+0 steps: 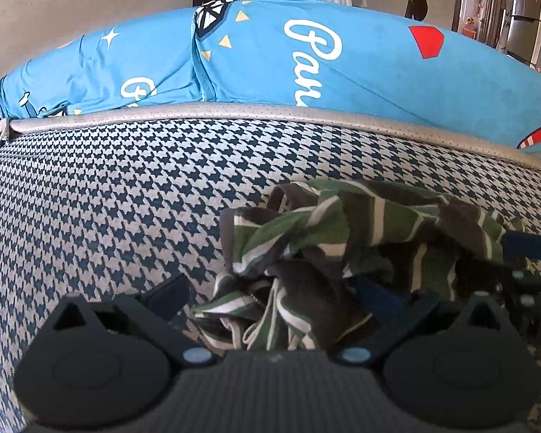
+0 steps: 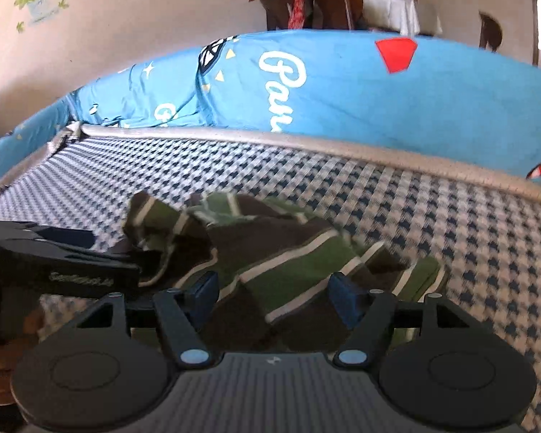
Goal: Fold clothes
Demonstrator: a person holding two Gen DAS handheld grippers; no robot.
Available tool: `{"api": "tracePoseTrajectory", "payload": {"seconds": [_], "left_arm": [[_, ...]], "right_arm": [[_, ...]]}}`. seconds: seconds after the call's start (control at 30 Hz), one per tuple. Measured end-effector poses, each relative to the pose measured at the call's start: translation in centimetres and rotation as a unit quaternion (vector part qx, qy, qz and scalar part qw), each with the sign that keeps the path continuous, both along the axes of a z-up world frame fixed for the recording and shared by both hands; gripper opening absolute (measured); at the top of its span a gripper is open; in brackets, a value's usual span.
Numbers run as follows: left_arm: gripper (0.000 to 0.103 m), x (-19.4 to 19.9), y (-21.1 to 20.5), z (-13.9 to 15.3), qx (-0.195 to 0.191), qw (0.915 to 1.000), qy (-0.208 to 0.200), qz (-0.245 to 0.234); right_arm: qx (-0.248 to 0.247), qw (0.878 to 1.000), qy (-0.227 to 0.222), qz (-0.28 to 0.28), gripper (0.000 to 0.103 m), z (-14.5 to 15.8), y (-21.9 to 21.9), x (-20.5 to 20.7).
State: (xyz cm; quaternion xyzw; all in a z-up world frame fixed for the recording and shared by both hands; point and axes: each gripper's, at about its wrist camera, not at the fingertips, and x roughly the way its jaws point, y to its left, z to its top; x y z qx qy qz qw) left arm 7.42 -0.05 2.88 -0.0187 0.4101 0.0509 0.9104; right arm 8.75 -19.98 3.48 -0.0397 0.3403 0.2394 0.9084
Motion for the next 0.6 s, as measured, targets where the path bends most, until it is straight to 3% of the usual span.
{"api": "tracePoseTrajectory", "payload": {"seconds": [0.07,0.23,0.43,0.6], "left_arm": [[0.103,0.0,-0.1,-0.1,0.004,1.0000,-0.001,-0.002],[0.103,0.0,-0.2,-0.4,0.011,0.9999,-0.004,-0.004],[0.103,0.0,0.0,-0.4,0.006,0.9999,-0.013,0.003],[0.103,0.0,-0.1,-0.4,0.012,0.9997,-0.022,0.003]], "right_arm": [[0.000,1.000,-0.005,-0.008,0.065,-0.2,0.0,0.2],[0.018,0.999,0.009,-0.029,0.022,-0.5,-0.4,1.2],[0.046,0.996,-0.007,-0.079,0.011,0.3,-1.6,1.8],[0.067,0.991,-0.010,-0.117,0.010,0.7,-2.6,2.6]]}}
